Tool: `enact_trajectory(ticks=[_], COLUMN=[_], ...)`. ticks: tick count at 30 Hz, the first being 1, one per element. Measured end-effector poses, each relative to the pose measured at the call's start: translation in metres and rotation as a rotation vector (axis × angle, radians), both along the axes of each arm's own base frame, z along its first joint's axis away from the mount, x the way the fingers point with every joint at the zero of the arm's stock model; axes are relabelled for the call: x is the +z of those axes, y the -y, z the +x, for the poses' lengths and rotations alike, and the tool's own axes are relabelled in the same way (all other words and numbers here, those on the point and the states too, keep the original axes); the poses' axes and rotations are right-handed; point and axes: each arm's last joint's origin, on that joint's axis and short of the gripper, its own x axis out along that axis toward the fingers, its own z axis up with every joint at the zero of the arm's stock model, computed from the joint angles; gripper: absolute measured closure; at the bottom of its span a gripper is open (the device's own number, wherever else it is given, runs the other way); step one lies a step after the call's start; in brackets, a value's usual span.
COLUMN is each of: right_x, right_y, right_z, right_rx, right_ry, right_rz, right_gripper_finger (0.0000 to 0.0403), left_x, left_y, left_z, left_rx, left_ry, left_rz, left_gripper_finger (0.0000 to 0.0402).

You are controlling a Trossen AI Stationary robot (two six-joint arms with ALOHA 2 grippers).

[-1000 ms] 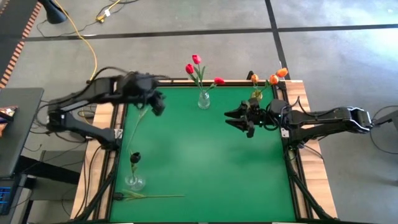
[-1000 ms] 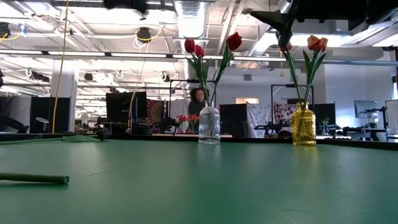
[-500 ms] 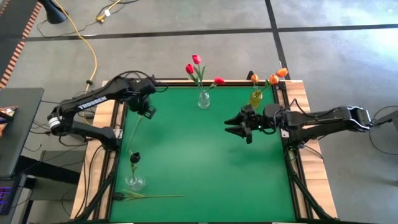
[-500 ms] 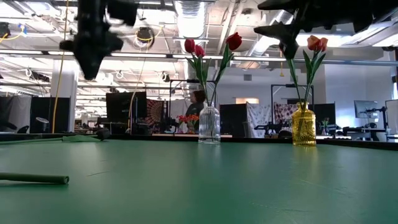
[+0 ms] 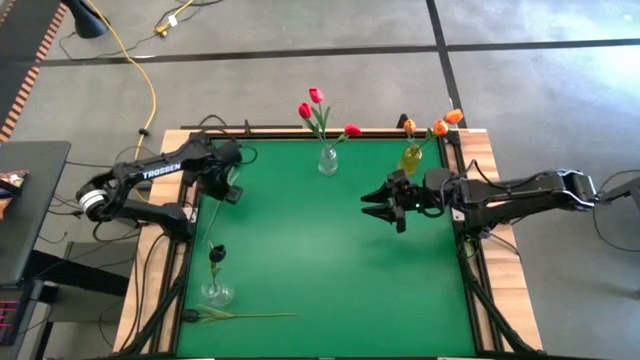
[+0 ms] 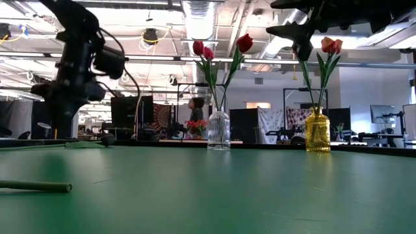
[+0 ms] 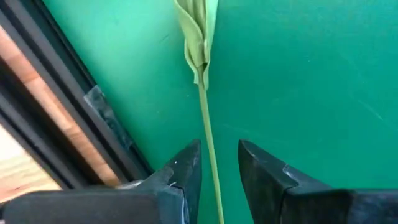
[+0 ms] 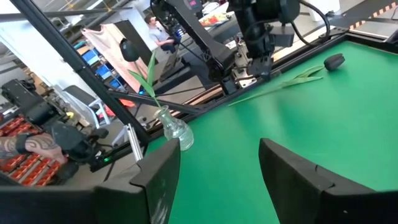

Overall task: Sort flowers into vase by color
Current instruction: Put the top black flower into the bottom transparent vase

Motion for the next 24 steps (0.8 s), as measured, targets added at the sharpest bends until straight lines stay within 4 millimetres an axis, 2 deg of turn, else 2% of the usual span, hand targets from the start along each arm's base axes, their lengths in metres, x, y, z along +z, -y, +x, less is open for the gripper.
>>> enact_trajectory(ticks=[5,15,19,24], right_x=[0.0,0.0,0.0,0.0], right_y=[0.0,0.0,0.0,0.0], right_z=[0.0,0.0,0.0,0.0], right_rx=[-0.001,-0.007,-0.007,-0.009], right_ry=[0.001,-0.001,-0.001,-0.002], right_rz=[-0.001,0.023,0.027,0.049], right_gripper_finger=[0.0158,0.0158,0.0158,0.0158], left_x=[-0.013,-0.031,-0.043,-0.047], left_y=[0.002,0.002,0.004,0.002], left_z=[-0.002,-0.003,-0.007,-0.006], left_rx=[-0.015,-0.014,0.015,0.04], left_ry=[0.016,0.047,0.012,-0.006], left_rz=[0.01,0.067,0.079,0.081], left_gripper_finger=[0.0301,0.0251,0.0246,0.0246])
